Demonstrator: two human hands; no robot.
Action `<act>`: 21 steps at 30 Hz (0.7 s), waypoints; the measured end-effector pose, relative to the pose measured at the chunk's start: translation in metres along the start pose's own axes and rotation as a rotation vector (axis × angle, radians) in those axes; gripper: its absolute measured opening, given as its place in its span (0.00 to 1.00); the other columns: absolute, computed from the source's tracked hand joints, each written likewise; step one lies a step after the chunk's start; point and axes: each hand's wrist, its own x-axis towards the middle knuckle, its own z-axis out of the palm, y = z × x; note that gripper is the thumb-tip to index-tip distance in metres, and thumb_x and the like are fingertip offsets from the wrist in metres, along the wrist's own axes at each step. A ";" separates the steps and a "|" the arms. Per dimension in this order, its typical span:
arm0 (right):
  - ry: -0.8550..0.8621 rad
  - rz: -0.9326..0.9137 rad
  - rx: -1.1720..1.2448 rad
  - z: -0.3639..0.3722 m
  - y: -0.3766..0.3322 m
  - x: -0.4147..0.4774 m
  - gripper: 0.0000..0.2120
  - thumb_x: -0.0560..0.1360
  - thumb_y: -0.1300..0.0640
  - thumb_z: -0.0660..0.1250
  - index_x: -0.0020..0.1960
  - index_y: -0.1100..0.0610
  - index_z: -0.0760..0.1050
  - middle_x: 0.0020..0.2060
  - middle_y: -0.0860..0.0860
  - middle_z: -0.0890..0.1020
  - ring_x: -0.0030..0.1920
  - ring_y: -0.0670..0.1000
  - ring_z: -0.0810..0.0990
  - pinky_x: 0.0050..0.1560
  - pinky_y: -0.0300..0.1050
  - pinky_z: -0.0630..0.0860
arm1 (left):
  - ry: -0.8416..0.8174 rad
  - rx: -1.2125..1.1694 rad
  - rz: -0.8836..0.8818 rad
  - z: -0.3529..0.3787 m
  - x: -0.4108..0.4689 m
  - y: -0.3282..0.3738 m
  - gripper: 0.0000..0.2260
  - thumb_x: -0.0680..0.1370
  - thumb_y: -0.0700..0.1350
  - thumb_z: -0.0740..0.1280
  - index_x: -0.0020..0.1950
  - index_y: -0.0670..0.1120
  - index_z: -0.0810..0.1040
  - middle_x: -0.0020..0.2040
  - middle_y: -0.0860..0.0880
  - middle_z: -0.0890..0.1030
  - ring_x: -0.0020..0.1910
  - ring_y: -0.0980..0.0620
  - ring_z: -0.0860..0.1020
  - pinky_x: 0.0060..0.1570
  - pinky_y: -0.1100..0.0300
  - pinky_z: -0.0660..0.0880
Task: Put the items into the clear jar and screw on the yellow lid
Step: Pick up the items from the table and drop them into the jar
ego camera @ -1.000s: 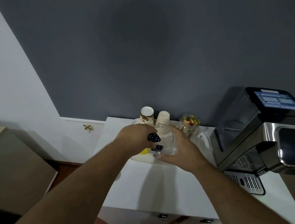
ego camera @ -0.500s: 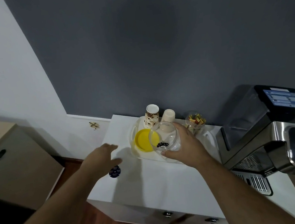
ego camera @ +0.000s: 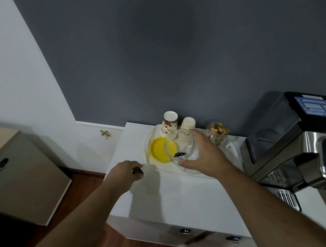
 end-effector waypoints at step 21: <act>0.001 -0.009 0.007 0.000 0.002 0.002 0.54 0.64 0.39 0.86 0.84 0.46 0.65 0.78 0.43 0.75 0.75 0.45 0.71 0.67 0.39 0.67 | 0.168 -0.060 0.342 -0.031 0.035 0.127 0.09 0.76 0.53 0.76 0.56 0.58 0.82 0.40 0.63 0.78 0.47 0.54 0.80 0.42 0.56 0.74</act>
